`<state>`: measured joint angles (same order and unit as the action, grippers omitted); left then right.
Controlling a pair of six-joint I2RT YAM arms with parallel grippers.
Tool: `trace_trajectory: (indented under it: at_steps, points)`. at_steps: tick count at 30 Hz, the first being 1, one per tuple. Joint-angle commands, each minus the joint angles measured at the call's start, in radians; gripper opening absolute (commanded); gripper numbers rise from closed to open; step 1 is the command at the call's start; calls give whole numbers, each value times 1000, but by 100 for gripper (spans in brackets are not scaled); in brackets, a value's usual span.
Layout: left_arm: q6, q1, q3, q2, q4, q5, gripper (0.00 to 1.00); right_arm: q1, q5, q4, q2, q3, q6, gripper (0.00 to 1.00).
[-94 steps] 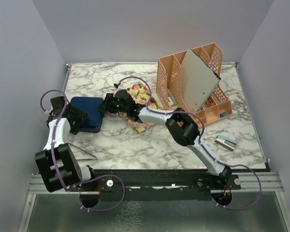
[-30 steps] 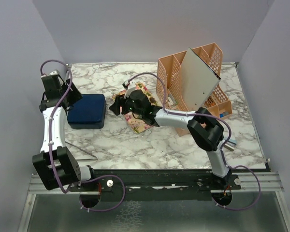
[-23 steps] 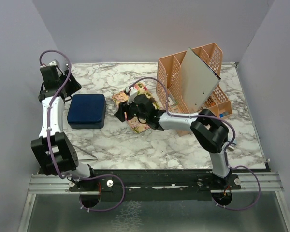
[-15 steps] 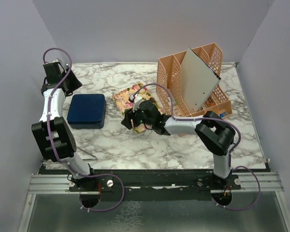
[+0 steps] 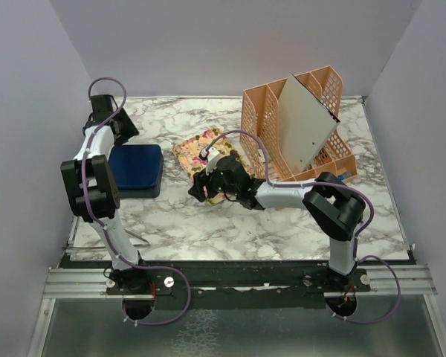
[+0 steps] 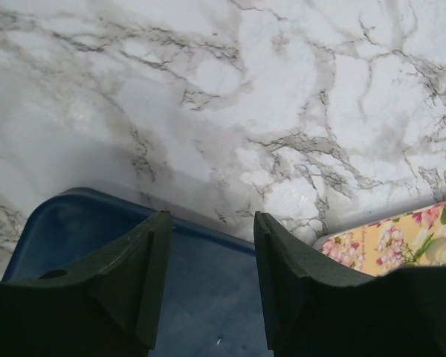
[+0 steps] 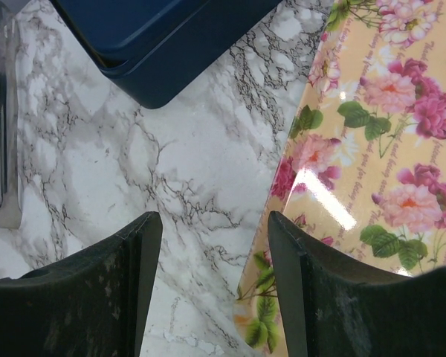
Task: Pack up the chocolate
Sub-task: Adjust the packing box at the center of the board.
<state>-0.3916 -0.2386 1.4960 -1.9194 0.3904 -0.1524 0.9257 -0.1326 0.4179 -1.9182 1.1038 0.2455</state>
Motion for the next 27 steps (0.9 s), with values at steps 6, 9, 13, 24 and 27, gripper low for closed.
trace_trajectory:
  at_steps: [6, 9, 13, 24, 27]
  points:
    - [100, 61, 149, -103, 54, 116, 54, -1, -10, -9, 27, 2, -17, 63]
    - [121, 61, 181, -139, 106, 131, 56, -1, -8, -10, 30, 2, -5, 64]
    - [135, 65, 207, -167, 142, 114, 57, -2, -7, -4, 42, -1, 9, 64]
    - [167, 116, 319, -187, 303, 141, 58, 1, 11, -13, 71, -14, 2, 64]
    - [168, 119, 279, -160, 308, 145, 59, 0, 17, -15, 84, -18, -2, 63]
